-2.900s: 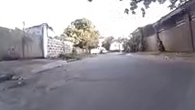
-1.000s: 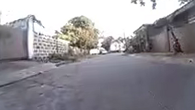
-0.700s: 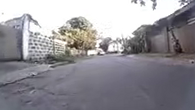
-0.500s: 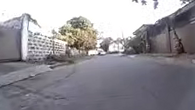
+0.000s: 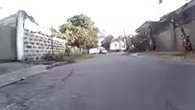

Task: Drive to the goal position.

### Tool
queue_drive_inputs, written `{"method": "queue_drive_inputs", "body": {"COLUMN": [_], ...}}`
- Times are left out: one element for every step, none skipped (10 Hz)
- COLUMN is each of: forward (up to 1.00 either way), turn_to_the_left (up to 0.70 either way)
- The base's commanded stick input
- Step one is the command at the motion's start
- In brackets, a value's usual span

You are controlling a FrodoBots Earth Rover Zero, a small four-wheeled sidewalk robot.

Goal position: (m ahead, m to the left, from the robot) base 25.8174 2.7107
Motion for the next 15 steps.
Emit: {"method": "queue_drive_inputs", "body": {"forward": [1.00, 1.00, 1.00, 1.00, 1.00, 1.00, 1.00, 1.00, 1.00, 1.00, 1.00, 1.00, 1.00, 1.00, 1.00], "turn_to_the_left": [0.00, 0.00, 0.00, -0.09, -0.40, -0.39, -0.06, 0.00, 0.00, 0.00, 0.00, 0.00, 0.00, 0.00, 0.00]}}
